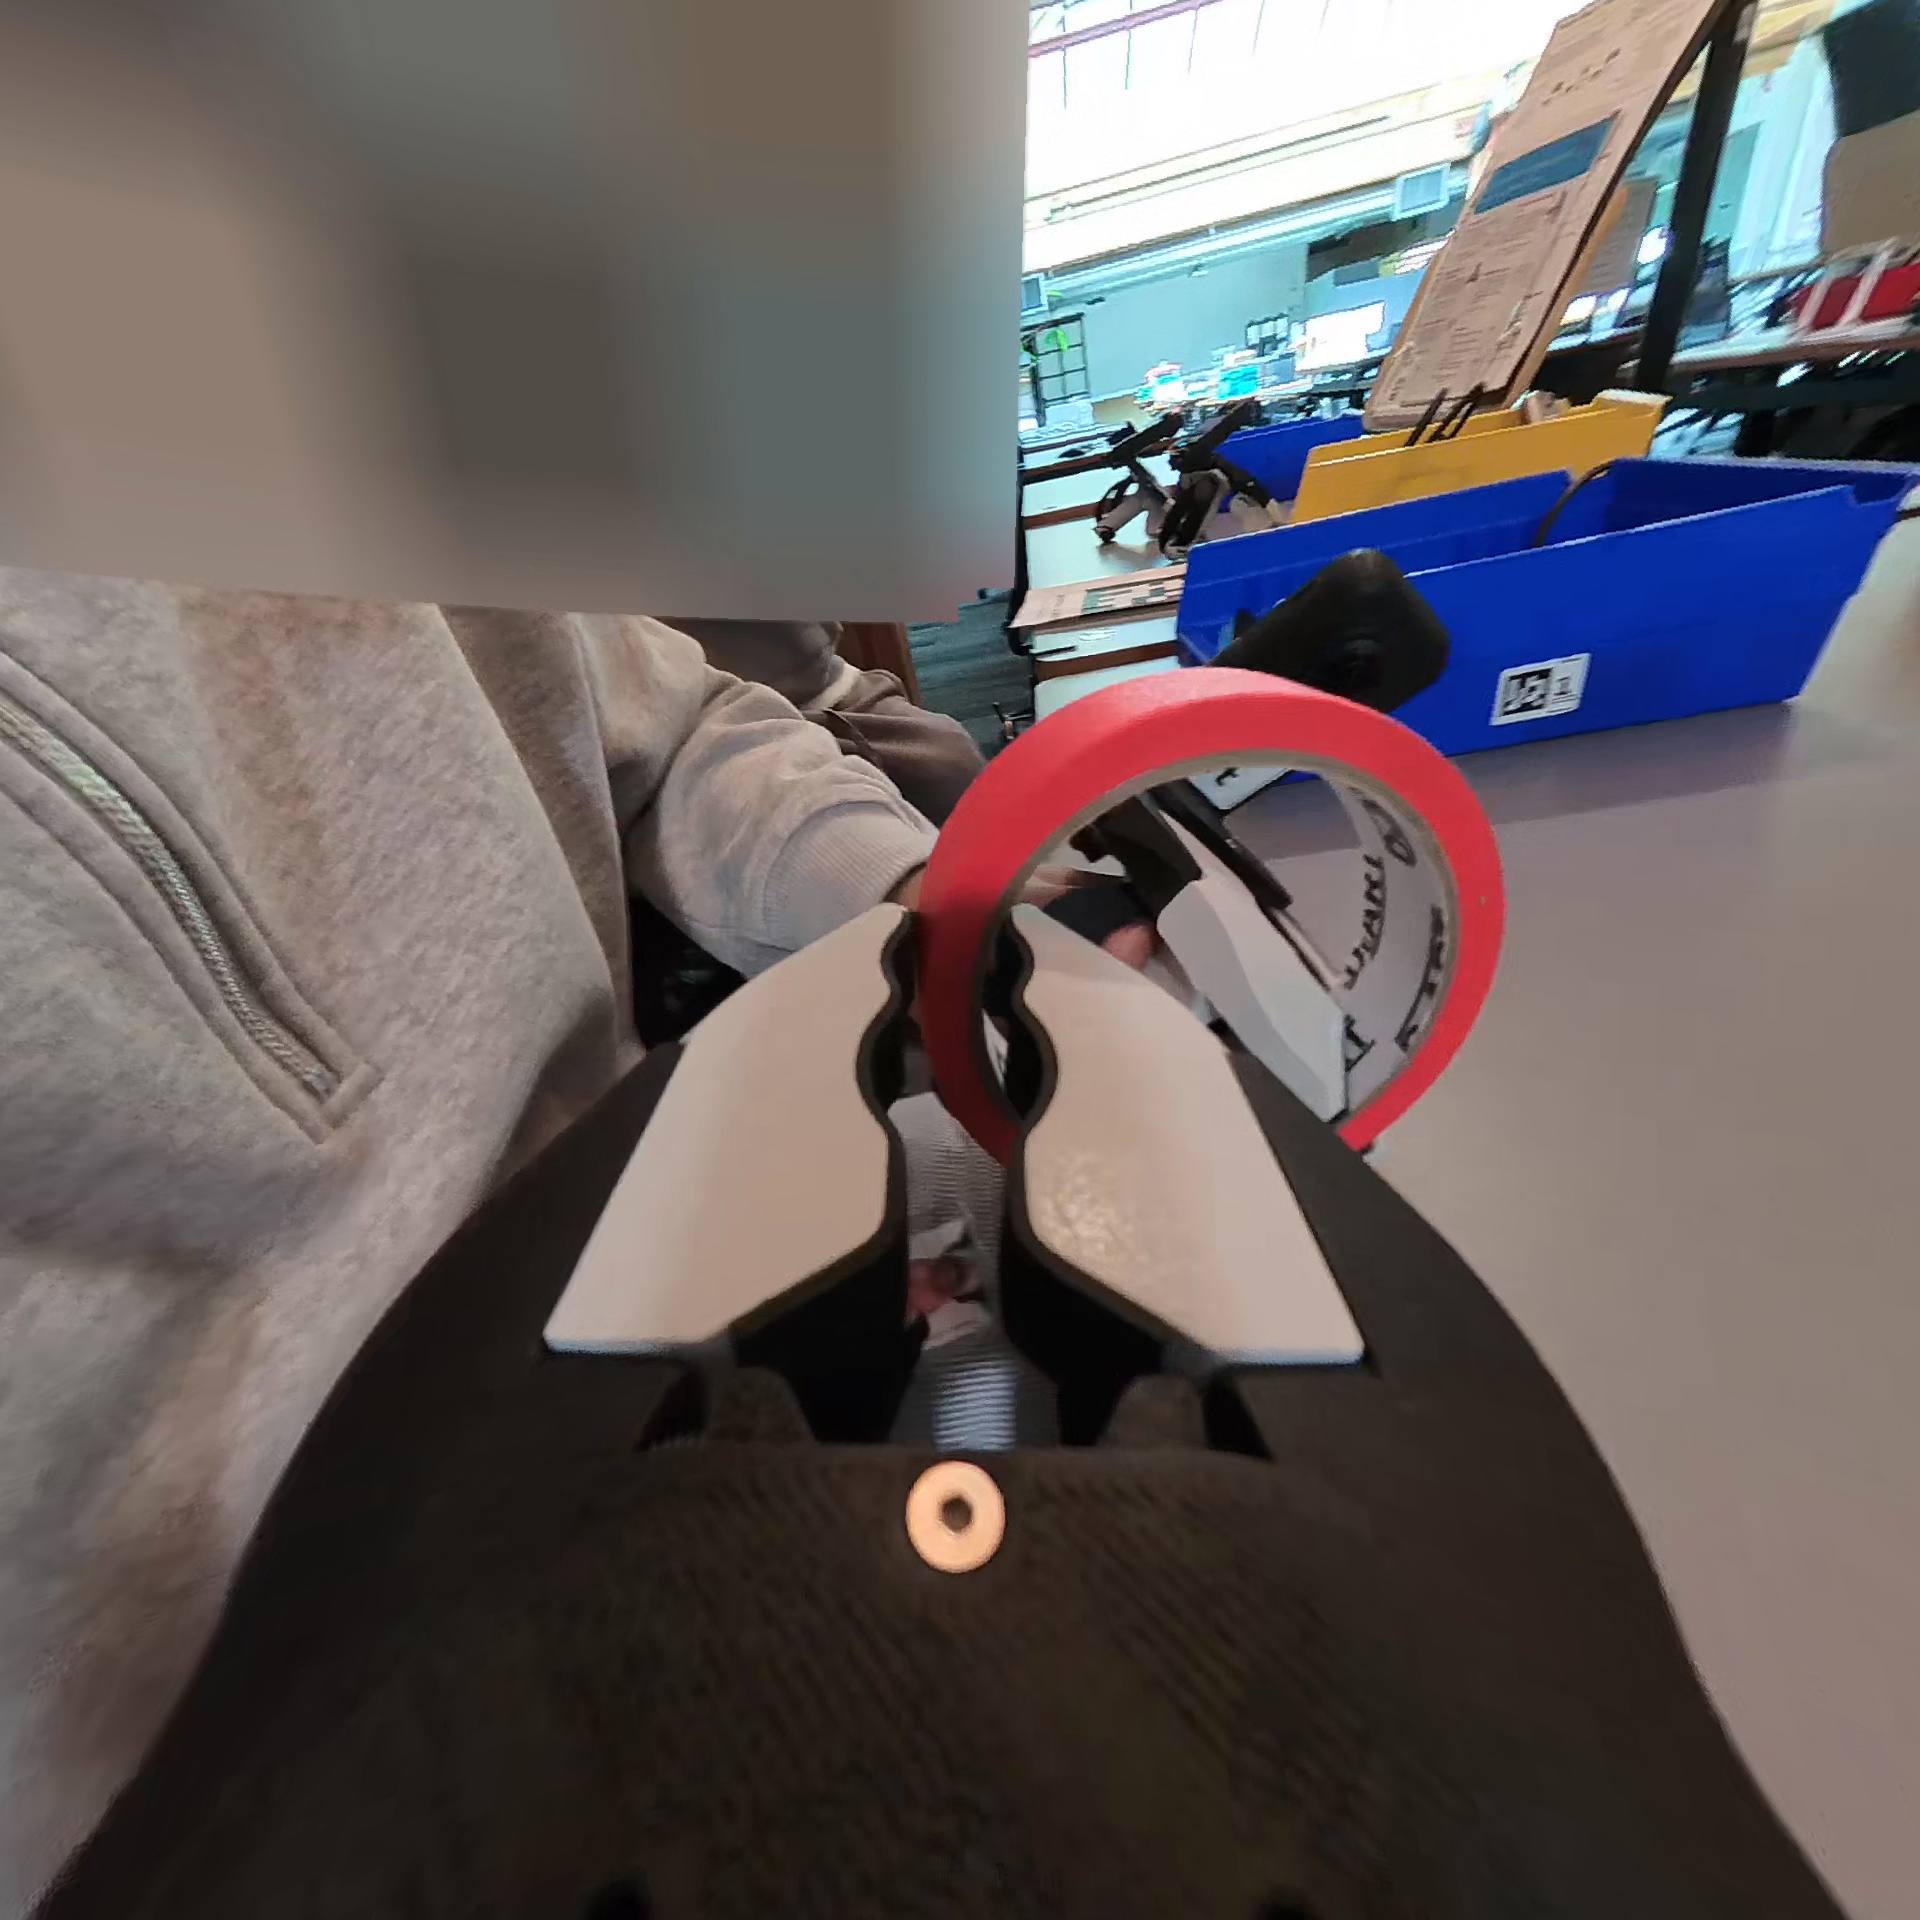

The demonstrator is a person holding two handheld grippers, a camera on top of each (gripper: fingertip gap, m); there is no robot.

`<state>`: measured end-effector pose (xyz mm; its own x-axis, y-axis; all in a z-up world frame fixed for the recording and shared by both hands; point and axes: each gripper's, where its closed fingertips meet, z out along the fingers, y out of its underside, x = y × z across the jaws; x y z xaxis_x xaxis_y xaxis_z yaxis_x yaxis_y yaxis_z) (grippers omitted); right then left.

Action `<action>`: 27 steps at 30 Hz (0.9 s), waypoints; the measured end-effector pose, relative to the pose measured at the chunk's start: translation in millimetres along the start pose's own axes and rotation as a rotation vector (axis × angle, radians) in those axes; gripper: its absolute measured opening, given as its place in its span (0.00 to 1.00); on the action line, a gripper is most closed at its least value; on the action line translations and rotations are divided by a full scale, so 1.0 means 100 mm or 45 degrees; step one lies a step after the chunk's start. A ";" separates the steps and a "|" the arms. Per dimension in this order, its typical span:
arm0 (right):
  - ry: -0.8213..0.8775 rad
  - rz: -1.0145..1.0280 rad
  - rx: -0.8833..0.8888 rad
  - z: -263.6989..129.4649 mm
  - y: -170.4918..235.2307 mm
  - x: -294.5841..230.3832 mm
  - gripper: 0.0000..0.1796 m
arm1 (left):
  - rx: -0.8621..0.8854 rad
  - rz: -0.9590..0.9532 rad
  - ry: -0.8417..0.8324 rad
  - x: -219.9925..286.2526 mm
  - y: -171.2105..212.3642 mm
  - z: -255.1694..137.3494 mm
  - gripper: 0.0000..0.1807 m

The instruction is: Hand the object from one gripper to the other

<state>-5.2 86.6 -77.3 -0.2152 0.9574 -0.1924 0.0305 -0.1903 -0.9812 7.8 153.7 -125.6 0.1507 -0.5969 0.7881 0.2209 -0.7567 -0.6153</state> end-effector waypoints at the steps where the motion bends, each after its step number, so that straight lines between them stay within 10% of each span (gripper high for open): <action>1: -0.014 0.022 0.004 0.00 0.00 -0.01 0.08 | -0.001 0.006 0.004 0.01 0.00 0.00 0.06; 27: 0.093 0.031 -0.020 -0.18 0.07 0.27 0.06 | 0.155 0.076 0.430 0.62 -0.18 -0.06 0.20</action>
<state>6.8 115.3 -89.4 -0.1424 0.9660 -0.2159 0.0502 -0.2108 -0.9762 7.2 128.3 -65.6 -0.1552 -0.7089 0.6880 0.3376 -0.6926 -0.6375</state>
